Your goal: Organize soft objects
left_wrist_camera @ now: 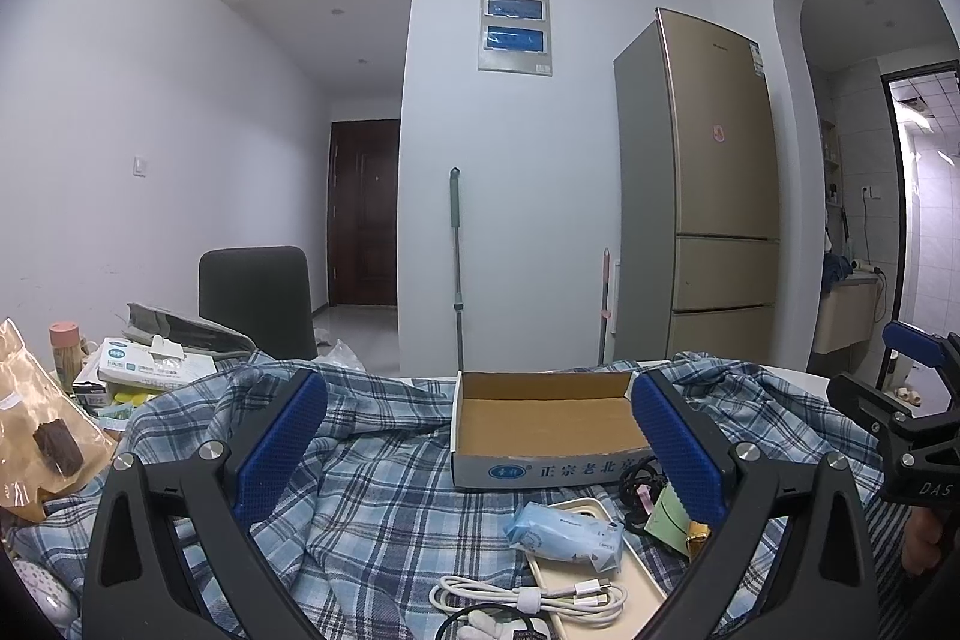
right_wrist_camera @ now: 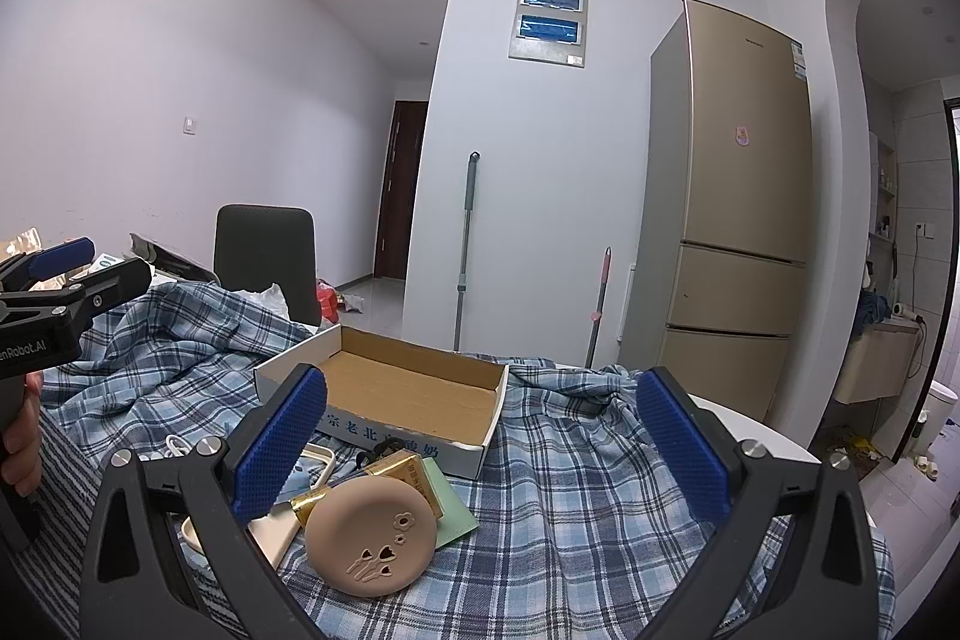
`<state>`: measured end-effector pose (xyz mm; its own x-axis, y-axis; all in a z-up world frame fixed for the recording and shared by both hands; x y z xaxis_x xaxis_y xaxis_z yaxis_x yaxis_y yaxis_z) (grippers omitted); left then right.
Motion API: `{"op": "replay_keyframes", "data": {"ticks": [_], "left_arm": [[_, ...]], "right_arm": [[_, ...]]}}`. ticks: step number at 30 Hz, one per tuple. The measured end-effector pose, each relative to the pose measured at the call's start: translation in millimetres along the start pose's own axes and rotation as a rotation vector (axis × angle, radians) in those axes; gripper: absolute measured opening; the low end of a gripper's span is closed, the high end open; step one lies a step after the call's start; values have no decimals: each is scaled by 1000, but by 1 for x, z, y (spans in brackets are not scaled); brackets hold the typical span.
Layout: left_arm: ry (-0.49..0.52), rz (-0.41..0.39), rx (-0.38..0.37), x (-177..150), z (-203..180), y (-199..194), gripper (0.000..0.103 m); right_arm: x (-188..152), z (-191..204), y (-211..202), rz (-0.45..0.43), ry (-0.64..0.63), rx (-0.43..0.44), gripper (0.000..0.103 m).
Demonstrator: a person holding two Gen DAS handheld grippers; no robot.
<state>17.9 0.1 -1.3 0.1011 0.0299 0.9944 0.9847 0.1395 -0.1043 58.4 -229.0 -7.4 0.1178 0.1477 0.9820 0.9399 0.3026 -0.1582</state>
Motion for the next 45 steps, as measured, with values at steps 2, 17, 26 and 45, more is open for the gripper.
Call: {"op": "replay_keyframes", "data": {"ticks": [2, 17, 26, 45], "left_arm": [[0, 0, -1, 0, 0, 0, 103], [2, 3, -3, -1, -1, 0, 103], [-13, 2, -8, -2, 1, -1, 103], [-14, 108, 21, 3, 4, 3, 103]], "right_arm": [[0, 0, 0, -1, 0, 0, 103], [1, -4, 0, -1, 5, -3, 103], [0, -3, -2, -1, 2, -8, 103], [11, -2, 11, 120, -7, -16, 103]]}}
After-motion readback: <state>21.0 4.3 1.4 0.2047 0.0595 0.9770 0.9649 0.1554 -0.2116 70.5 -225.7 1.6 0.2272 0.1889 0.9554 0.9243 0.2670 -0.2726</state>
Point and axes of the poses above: each gripper's, at about its wrist camera, not at the fingertips, and y roughly the way its jaws point, z to its left, x to its top, the point moved 2 cm from there along y, roughly the way its jaws point, and after that the axes turned 7 degrees about x, right-handed, at the moved point
